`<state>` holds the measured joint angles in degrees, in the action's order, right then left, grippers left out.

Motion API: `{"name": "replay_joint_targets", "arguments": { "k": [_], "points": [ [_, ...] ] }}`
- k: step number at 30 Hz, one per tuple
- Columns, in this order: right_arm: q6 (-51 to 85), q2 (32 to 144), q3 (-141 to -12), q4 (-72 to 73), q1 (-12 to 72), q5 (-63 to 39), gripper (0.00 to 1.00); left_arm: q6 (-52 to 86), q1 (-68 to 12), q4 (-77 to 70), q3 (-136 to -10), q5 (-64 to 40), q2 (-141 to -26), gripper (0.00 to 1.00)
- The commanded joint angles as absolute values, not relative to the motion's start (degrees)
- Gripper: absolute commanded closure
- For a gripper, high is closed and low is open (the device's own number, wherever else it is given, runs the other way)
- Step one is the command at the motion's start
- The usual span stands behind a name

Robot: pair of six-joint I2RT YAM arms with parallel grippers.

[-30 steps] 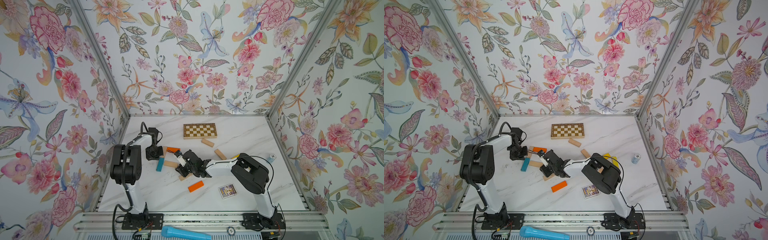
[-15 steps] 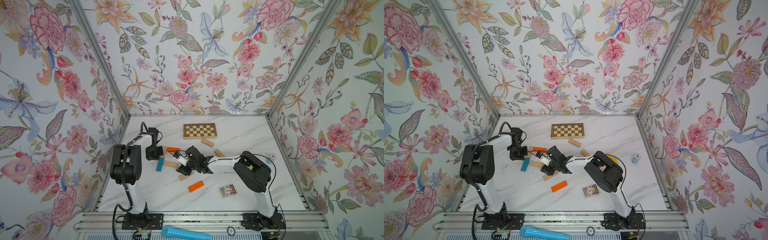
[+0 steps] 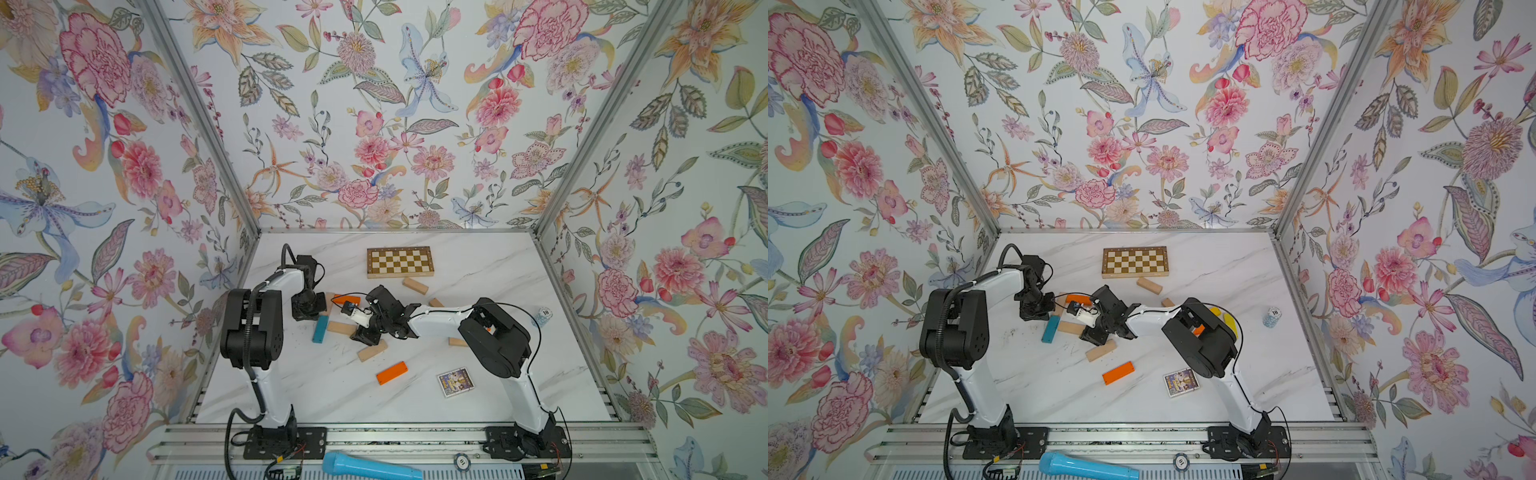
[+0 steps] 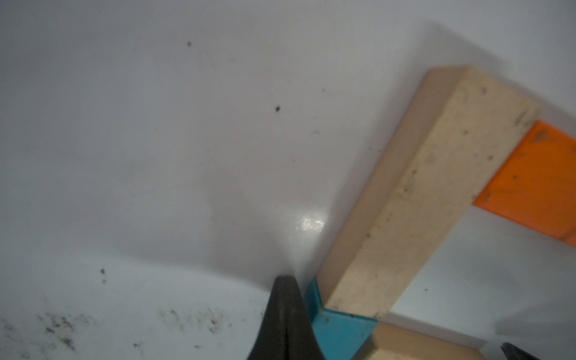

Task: Assemble the number 6 with building blocks
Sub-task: Assemble the building block at the center of the board.

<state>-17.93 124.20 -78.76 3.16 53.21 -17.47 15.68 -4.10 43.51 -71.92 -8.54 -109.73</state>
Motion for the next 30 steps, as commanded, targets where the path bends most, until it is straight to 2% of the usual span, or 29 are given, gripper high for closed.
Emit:
{"name": "replay_joint_targets", "arguments": {
  "k": [1, 8, 30],
  "points": [
    [-20.1, 125.1, -80.9, 0.0, 53.1, -19.3, 0.42, 14.6, -4.4, 46.2, -70.6, -6.6, -113.2, 1.00],
    [-21.0, 126.7, -82.7, -1.4, 53.1, -17.5, 0.44, 14.5, -4.5, 46.1, -70.6, -6.6, -113.2, 1.00],
    [-25.0, 128.6, -85.8, -4.1, 51.3, -20.4, 0.56, 14.4, -4.6, 46.2, -70.6, -6.6, -113.5, 1.00]
  ]
}}
